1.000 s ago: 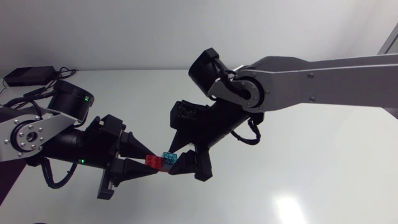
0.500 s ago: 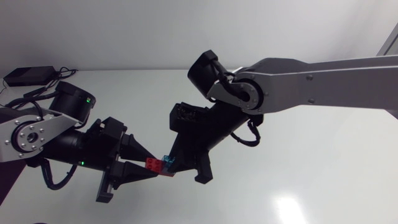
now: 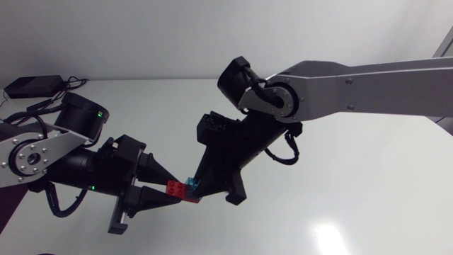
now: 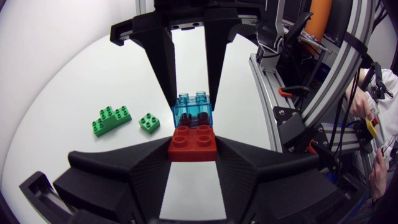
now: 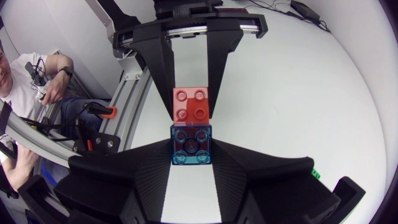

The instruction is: Separate the duplo bricks

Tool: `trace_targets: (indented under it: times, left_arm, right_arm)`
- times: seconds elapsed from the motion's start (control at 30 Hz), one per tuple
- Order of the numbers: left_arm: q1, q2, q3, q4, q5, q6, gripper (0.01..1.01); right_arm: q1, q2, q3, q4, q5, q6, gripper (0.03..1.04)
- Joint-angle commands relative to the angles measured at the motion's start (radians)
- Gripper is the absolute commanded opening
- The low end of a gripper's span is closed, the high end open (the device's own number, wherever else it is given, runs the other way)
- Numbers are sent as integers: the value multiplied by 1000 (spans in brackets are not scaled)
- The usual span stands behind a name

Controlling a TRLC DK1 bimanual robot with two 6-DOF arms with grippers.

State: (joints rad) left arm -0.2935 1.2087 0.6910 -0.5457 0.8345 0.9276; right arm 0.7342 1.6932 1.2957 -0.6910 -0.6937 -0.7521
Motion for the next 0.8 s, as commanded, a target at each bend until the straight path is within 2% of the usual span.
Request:
trace_targets:
  times: [0.0,0.3,0.5,0.77]
  left_arm:
    - [13,-15,-21,10,9,39,410]
    - [30,11,-13,9,11,27,410]
    - [30,25,-19,0,12,25,410]
    - [28,17,-21,1,14,5,425]
  right_arm:
    - [14,-9,-32,18,13,5,284]
    - [68,-110,-148,160,134,80,284]
    - [67,-138,-156,168,172,79,284]
    - [70,-125,-157,166,168,80,284]
